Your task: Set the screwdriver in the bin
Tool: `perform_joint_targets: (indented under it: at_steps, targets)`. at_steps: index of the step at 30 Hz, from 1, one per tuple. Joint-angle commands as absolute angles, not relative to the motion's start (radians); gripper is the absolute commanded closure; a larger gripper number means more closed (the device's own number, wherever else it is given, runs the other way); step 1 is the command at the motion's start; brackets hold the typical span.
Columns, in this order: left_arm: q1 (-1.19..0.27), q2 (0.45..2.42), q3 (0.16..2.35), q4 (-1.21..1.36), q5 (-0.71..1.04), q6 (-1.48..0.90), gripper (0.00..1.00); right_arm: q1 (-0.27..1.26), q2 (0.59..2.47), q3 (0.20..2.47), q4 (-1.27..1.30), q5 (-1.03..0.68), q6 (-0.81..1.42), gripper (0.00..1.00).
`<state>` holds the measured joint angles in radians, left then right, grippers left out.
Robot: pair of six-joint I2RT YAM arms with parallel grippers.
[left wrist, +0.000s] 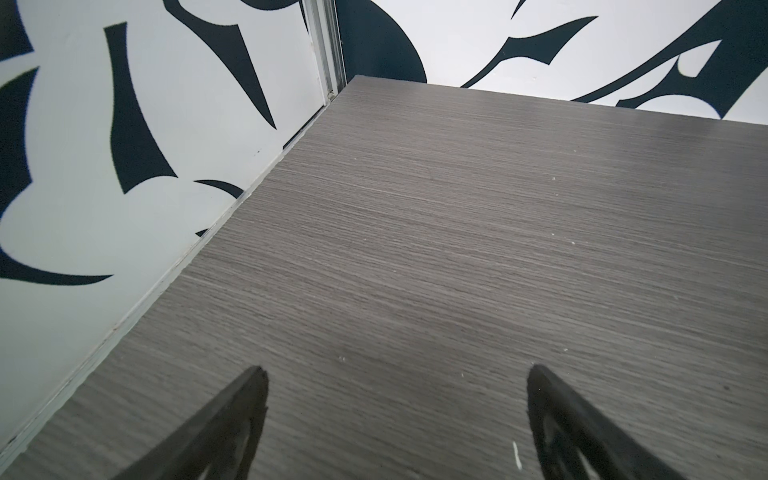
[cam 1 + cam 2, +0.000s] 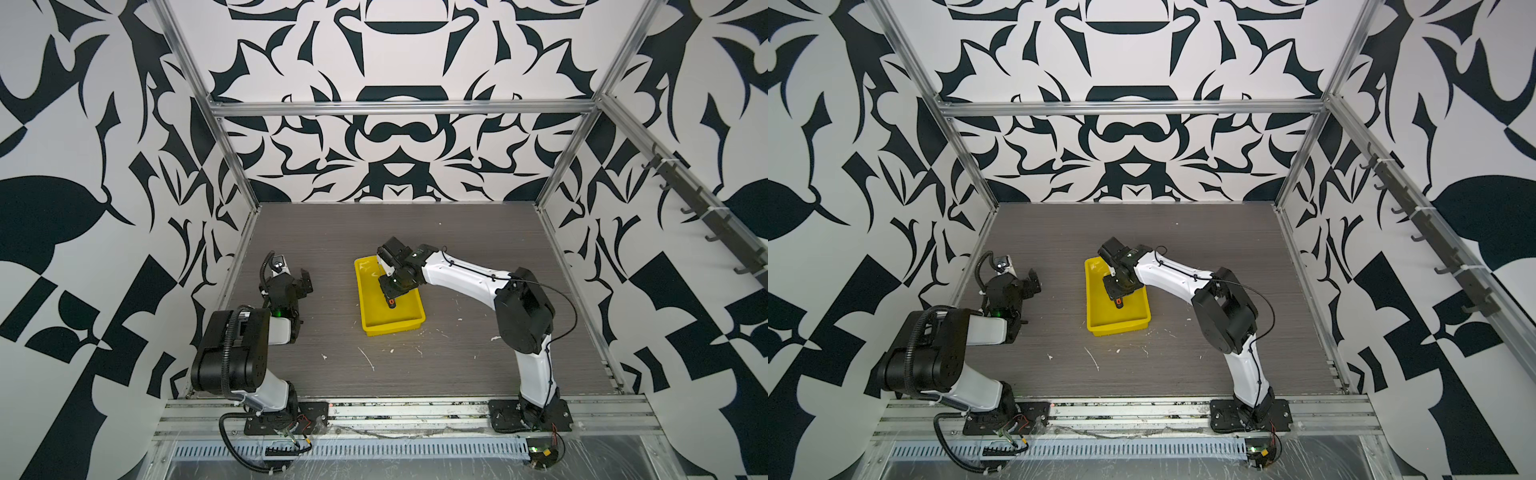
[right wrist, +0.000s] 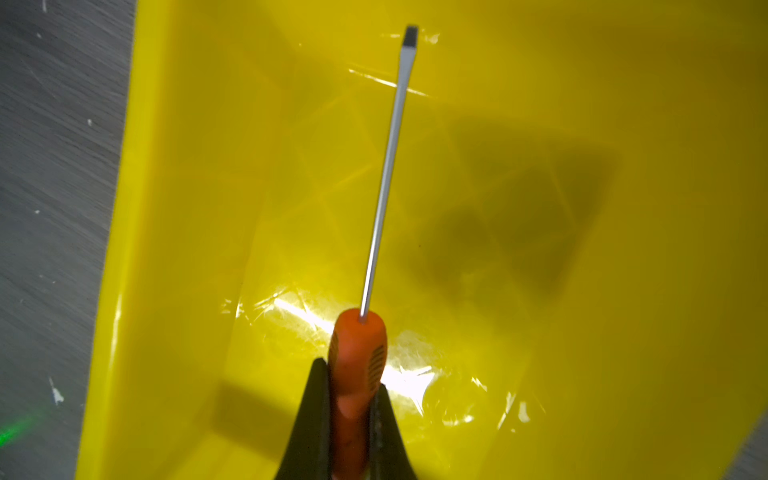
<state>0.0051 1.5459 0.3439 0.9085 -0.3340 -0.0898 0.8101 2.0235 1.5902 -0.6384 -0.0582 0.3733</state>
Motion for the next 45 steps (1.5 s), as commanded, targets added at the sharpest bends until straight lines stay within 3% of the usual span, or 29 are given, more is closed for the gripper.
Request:
perform_joint_targets:
  at_steps: [1,8,11,13,15,16,19,25,28,30,32,34,36,39,45]
  targets:
    - [0.003,1.555,0.361,0.939,-0.342,-0.104,0.01,0.805,1.971,1.553,-0.534,-0.063,0.364,0.87]
    - [0.003,1.554,0.361,0.939,-0.342,-0.104,0.01,0.804,1.96,1.528,-0.5,-0.054,0.352,0.7]
    - [0.003,1.555,0.36,0.939,-0.342,-0.104,0.01,0.804,1.938,1.521,-0.512,-0.035,0.349,0.55]
    - [0.003,1.555,0.361,0.939,-0.344,-0.104,0.01,0.803,1.903,1.507,-0.516,-0.006,0.351,0.37]
    - [0.003,1.555,0.361,0.939,-0.343,-0.104,0.01,0.802,1.843,1.482,-0.51,0.04,0.347,0.07]
    - [0.003,1.555,0.361,0.939,-0.342,-0.104,0.01,0.802,1.798,1.459,-0.501,0.077,0.34,0.02]
    - [0.003,1.555,0.36,0.939,-0.343,-0.104,0.01,0.798,1.622,1.344,-0.462,0.232,0.337,0.0]
    - [0.003,1.554,0.361,0.939,-0.343,-0.104,0.01,0.736,1.202,1.064,-0.443,0.384,0.335,0.0]
    - [0.003,1.555,0.36,0.939,-0.342,-0.104,0.01,0.735,0.955,0.852,-0.402,0.662,0.383,0.0]
    - [0.003,1.556,0.361,0.939,-0.343,-0.104,0.01,0.733,0.737,0.627,-0.184,0.723,0.252,0.0]
    - [0.003,1.554,0.361,0.939,-0.342,-0.104,0.01,0.731,0.51,0.346,0.178,0.666,-0.037,0.0]
    - [0.003,1.554,0.362,0.939,-0.343,-0.104,0.01,0.716,0.387,0.195,0.33,0.611,-0.2,0.0]
    - [0.003,1.554,0.361,0.939,-0.343,-0.104,0.01,0.658,0.378,0.156,0.303,0.687,-0.2,0.0]
    - [0.003,1.554,0.361,0.939,-0.341,-0.104,0.01,0.543,0.423,0.086,0.399,0.589,-0.134,0.0]
    - [0.003,1.554,0.361,0.939,-0.342,-0.104,0.01,0.418,0.821,0.057,0.758,0.537,-0.091,0.0]
